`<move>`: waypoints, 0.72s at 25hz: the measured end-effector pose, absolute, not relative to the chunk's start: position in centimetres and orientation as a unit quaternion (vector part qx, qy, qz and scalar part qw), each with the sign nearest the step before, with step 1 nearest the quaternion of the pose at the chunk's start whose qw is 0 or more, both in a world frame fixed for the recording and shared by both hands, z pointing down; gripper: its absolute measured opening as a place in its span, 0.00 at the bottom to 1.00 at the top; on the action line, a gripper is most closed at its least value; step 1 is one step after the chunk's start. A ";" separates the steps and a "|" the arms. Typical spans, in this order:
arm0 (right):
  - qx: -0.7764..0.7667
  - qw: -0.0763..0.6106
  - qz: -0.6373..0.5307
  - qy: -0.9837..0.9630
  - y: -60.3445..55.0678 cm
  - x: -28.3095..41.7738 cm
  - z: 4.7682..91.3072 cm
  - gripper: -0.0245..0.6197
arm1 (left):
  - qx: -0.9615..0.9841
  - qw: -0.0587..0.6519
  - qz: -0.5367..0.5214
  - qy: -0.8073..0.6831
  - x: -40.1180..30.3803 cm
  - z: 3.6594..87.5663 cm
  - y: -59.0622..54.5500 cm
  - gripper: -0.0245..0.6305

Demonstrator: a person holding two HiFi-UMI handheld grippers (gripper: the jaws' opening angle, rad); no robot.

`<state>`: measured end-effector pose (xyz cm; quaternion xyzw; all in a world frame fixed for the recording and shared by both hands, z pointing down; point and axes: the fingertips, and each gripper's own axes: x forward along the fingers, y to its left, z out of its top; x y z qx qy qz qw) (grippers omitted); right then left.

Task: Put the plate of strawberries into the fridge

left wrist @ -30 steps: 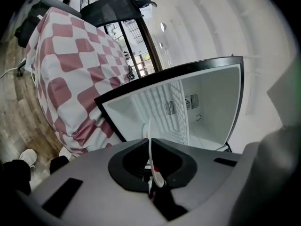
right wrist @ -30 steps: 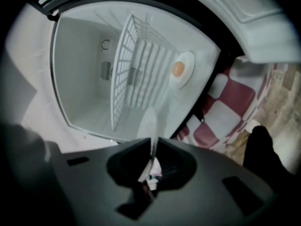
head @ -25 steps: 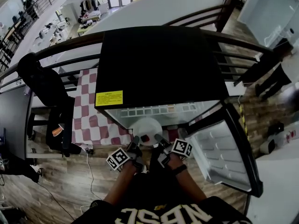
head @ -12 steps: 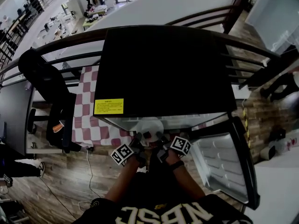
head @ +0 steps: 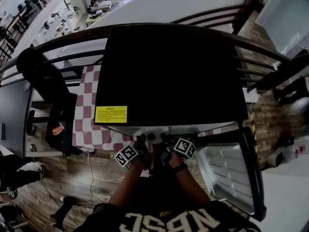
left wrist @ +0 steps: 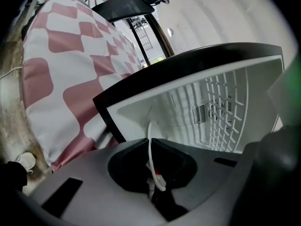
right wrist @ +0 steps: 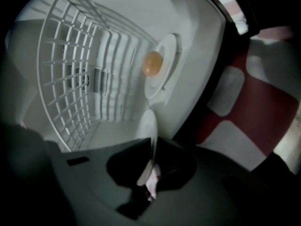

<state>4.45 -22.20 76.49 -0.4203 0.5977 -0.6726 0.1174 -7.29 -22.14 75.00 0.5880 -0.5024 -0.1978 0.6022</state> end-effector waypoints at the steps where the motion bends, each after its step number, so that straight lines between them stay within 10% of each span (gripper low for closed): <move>1: -0.421 0.115 -0.672 0.598 -22.4 4.4 76.6 0.09 | 0.589 0.601 -0.197 -0.503 -7.3 75.0 -22.3 0.09; 18: -0.477 0.029 -0.622 0.620 -24.8 4.3 76.2 0.10 | 0.587 0.591 -0.154 -0.531 -7.4 75.6 -24.6 0.10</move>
